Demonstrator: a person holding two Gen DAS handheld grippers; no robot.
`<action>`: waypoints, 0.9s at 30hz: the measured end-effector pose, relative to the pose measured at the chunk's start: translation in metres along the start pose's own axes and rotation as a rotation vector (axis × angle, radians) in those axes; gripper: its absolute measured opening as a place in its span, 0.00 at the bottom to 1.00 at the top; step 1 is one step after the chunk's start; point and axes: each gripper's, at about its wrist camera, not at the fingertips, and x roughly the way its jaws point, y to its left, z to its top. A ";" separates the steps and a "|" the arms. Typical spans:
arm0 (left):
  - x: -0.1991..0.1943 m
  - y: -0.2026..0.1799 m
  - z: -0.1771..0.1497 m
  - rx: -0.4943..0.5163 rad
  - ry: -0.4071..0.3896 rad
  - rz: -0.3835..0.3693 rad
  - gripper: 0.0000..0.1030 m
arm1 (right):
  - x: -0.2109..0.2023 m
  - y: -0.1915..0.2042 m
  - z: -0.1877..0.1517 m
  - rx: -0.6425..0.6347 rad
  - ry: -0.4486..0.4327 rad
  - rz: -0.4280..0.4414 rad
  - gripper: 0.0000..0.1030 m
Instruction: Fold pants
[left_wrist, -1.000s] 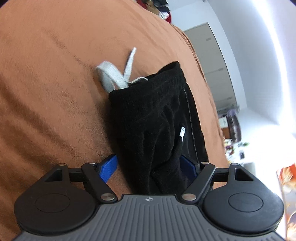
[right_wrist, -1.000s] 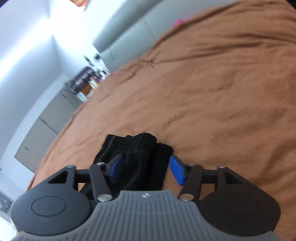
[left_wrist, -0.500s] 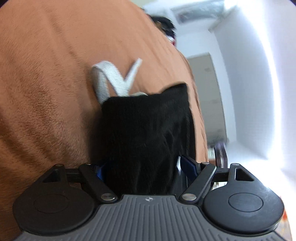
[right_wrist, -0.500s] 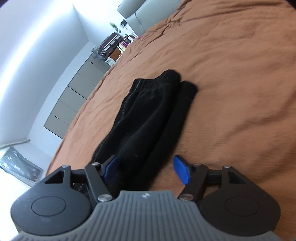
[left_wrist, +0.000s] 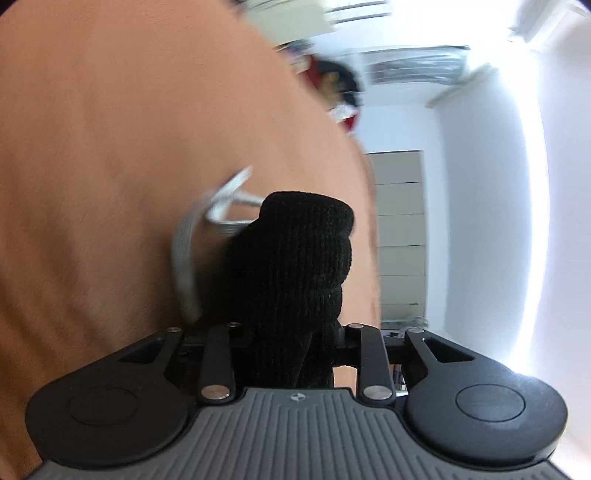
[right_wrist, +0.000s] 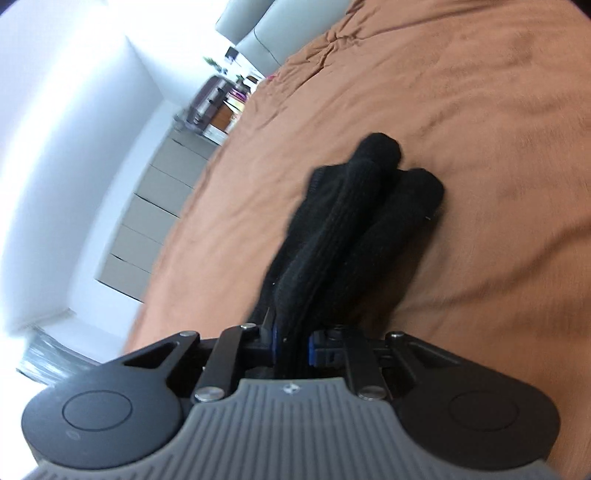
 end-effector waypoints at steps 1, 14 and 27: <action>-0.010 -0.006 0.007 0.015 -0.014 -0.013 0.32 | -0.008 0.003 -0.005 0.024 0.015 0.019 0.09; -0.071 0.065 0.090 0.003 0.013 0.192 0.47 | -0.041 -0.047 -0.111 0.031 0.207 0.039 0.12; -0.114 0.014 0.044 0.327 -0.031 0.220 0.61 | -0.017 -0.045 -0.059 0.032 -0.019 -0.103 0.15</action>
